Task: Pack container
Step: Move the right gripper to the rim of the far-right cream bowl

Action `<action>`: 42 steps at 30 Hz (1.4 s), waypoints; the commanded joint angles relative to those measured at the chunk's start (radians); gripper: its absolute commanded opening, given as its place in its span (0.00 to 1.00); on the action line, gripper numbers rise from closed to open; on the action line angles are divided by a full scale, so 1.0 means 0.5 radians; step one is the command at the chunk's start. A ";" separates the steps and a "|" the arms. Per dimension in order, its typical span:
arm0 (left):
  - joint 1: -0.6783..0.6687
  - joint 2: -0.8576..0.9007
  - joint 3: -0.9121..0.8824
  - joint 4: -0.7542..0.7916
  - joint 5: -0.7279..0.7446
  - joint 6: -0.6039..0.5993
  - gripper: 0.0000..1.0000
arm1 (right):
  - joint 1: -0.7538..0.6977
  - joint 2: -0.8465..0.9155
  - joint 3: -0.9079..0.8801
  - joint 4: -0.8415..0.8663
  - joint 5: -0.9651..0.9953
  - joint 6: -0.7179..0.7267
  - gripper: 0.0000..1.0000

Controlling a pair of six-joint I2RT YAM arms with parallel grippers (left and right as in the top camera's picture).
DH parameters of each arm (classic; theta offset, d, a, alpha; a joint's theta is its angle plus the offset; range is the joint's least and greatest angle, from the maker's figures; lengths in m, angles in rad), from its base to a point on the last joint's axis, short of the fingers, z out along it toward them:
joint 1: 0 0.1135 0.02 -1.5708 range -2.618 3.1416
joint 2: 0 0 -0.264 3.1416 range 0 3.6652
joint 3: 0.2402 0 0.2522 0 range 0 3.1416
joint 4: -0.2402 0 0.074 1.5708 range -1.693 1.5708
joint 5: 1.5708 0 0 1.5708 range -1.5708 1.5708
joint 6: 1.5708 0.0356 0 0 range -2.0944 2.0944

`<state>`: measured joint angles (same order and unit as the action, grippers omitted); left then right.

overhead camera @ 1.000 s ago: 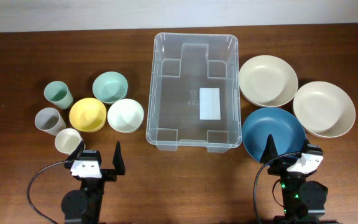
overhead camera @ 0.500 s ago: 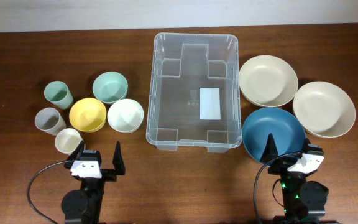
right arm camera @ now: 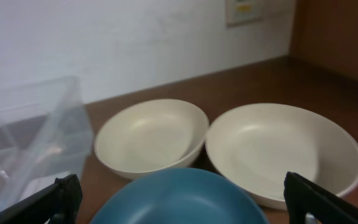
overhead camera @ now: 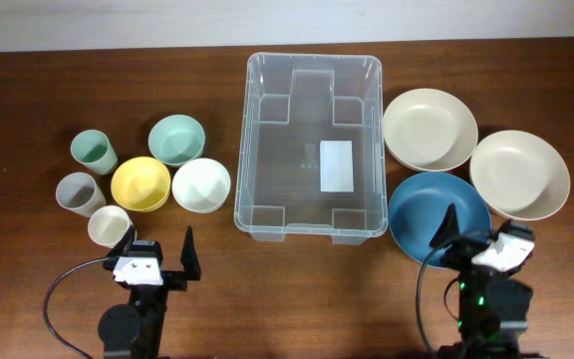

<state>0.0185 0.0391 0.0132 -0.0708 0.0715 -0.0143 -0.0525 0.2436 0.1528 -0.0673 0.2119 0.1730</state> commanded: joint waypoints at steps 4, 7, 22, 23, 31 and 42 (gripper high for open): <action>0.005 -0.010 -0.008 -0.009 -0.009 0.039 1.00 | -0.274 0.884 0.849 -0.089 -0.105 -0.121 0.99; 0.005 -0.010 -0.008 -0.009 -0.009 0.039 1.00 | -0.485 1.286 1.296 -0.261 -0.443 -0.130 0.99; 0.005 -0.010 -0.008 -0.009 -0.009 0.039 1.00 | -0.876 2.309 2.103 -0.529 -0.822 -0.160 0.99; 0.005 -0.010 -0.008 -0.009 -0.009 0.039 1.00 | -0.916 2.340 2.103 -0.541 -0.703 -0.159 0.99; 0.005 -0.010 -0.008 -0.009 -0.009 0.039 1.00 | -1.372 2.560 2.103 -0.667 -0.685 -0.186 0.99; 0.005 -0.010 -0.008 -0.009 -0.009 0.039 1.00 | -1.508 3.111 2.103 -0.774 -1.035 -0.655 0.99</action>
<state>0.0185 0.0391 0.0132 -0.0708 0.0715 -0.0143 -0.8036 1.7435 1.1915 -0.4606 -0.2218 -0.0837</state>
